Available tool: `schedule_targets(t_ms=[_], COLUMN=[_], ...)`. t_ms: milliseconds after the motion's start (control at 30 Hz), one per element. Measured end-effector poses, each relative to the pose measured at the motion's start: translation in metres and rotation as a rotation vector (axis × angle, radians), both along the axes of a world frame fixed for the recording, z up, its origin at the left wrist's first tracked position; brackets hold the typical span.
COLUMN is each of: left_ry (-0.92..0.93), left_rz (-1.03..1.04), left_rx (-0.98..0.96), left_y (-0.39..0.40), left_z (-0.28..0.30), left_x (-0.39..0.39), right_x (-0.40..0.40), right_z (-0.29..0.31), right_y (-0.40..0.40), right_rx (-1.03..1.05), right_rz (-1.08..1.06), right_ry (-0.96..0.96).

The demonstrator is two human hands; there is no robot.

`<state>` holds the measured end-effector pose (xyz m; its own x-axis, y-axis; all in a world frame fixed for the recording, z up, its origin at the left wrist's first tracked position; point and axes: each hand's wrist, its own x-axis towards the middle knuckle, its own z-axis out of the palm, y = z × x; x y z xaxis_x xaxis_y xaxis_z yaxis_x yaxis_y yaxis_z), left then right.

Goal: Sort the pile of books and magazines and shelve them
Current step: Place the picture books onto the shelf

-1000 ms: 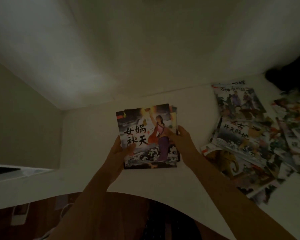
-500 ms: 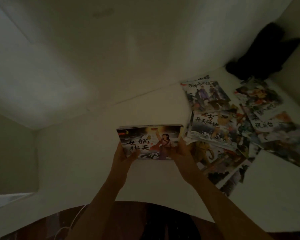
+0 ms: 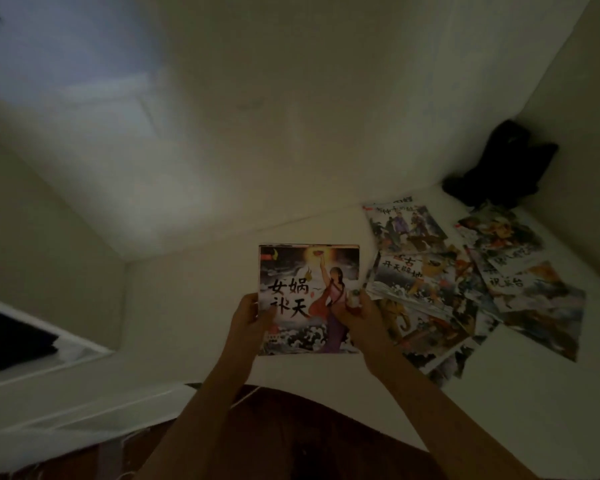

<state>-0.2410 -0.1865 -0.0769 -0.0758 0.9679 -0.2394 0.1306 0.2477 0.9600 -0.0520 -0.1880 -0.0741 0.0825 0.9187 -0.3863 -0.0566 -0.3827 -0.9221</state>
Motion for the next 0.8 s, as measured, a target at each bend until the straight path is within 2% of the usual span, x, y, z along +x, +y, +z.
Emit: schedule_targets(t_ms=[233,433,667,800], left_ry=[-0.052,0.139,0.212,0.342], left_rz=[0.095,0.205,0.258,0.324], left_rx=[0.312,0.557,0.827,0.977], left_y=[-0.059,-0.097,-0.114,-0.109], left_z=[0.144,0.262,0.395,0.463], left_x=[-0.011,-0.033,-0.053,-0.068], right_x=[-0.007,-0.023,-0.044,-0.062], right_z=[0.12,0.249,0.391,0.47], right_y=[-0.009,-0.02,-0.024,-0.004], right_rx=[0.311,0.551,0.842,1.012], right_rz=[0.158,0.319,0.397,0.429], right_ry=[-0.052,0.118,0.147,0.081])
